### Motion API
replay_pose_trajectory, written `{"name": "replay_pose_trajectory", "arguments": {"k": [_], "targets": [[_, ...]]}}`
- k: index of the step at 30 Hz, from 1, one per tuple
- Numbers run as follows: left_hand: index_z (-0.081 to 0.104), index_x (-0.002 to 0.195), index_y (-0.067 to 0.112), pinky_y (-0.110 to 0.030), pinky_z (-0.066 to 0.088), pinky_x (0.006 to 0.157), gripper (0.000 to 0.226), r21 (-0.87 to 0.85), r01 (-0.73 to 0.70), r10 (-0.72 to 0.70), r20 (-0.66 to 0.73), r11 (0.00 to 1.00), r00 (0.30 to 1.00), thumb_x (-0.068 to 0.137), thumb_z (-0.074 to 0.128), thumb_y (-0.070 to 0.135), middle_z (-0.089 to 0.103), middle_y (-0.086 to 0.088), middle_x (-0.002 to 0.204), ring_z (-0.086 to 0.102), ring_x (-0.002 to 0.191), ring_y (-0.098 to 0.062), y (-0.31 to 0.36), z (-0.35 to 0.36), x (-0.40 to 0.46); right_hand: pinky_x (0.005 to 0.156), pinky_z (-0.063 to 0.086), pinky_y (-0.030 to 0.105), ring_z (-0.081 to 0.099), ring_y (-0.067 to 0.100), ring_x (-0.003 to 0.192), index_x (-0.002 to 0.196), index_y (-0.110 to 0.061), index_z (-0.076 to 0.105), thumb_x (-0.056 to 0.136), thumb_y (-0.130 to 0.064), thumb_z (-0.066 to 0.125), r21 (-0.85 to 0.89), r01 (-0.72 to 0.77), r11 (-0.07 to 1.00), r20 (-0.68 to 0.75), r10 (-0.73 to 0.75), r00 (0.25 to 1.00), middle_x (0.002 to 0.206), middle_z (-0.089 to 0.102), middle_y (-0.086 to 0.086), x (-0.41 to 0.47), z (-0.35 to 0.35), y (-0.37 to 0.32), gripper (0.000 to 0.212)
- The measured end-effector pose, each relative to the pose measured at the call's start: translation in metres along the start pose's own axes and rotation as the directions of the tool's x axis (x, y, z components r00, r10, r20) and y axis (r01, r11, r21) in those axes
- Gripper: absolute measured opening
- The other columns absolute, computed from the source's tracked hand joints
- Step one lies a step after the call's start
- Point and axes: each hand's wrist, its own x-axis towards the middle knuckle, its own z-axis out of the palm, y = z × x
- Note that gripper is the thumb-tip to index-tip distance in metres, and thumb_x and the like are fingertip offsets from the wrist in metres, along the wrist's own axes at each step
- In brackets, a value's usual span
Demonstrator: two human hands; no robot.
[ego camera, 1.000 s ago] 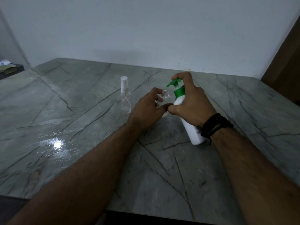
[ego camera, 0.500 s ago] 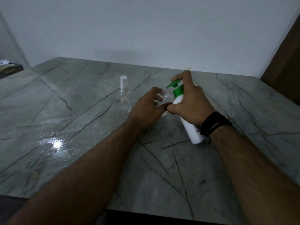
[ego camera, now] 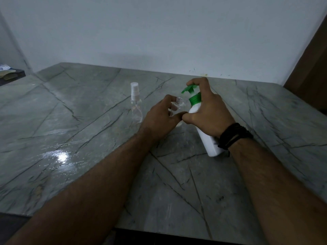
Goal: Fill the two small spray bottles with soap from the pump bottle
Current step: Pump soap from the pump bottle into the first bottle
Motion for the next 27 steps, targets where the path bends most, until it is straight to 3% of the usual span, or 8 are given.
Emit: {"name": "replay_pose_trajectory", "arguments": {"k": [6, 12, 16, 27], "targets": [[0.050, 0.124, 0.024, -0.040, 0.059, 0.075, 0.049, 0.007, 0.003, -0.003, 0.001, 1.000, 1.000, 0.084, 0.071, 0.042, 0.063, 0.002, 0.116, 0.063, 0.096, -0.016, 0.0003, -0.0003, 0.0003, 0.071, 0.059, 0.037, 0.065, 0.014, 0.078, 0.121, -0.028, 0.040, 0.061, -0.016, 0.081, 0.015, 0.005, 1.000, 0.019, -0.005, 1.000, 0.100, 0.062, -0.005, 0.0014, -0.0009, -0.0020, 0.073], [0.050, 0.123, 0.025, -0.039, 0.058, 0.079, 0.049, 0.017, -0.004, 0.004, 0.002, 1.000, 1.000, 0.083, 0.070, 0.044, 0.062, 0.003, 0.115, 0.063, 0.096, -0.015, -0.0015, -0.0001, 0.0008, 0.072, 0.059, 0.040, 0.065, 0.019, 0.079, 0.126, -0.034, 0.038, 0.059, -0.025, 0.078, -0.005, -0.009, 1.000, 0.007, 0.009, 1.000, 0.103, 0.064, 0.002, -0.0003, -0.0004, -0.0014, 0.079], [0.050, 0.124, 0.024, -0.039, 0.057, 0.082, 0.049, 0.014, 0.005, -0.005, 0.004, 1.000, 1.000, 0.083, 0.071, 0.044, 0.063, 0.002, 0.116, 0.063, 0.097, -0.015, -0.0011, 0.0001, 0.0012, 0.072, 0.059, 0.041, 0.065, 0.017, 0.079, 0.121, -0.029, 0.039, 0.061, -0.017, 0.081, 0.005, -0.004, 1.000, 0.017, 0.004, 1.000, 0.101, 0.063, 0.000, 0.0008, -0.0011, -0.0018, 0.074], [0.050, 0.123, 0.025, -0.039, 0.059, 0.076, 0.047, 0.012, -0.002, 0.002, 0.007, 1.000, 1.000, 0.084, 0.070, 0.042, 0.062, 0.003, 0.115, 0.062, 0.096, -0.014, 0.0003, -0.0009, -0.0005, 0.072, 0.059, 0.038, 0.065, 0.014, 0.079, 0.119, -0.030, 0.039, 0.062, -0.016, 0.081, 0.007, -0.007, 1.000, 0.009, 0.007, 1.000, 0.100, 0.062, -0.006, 0.0006, -0.0017, -0.0015, 0.073]]}}
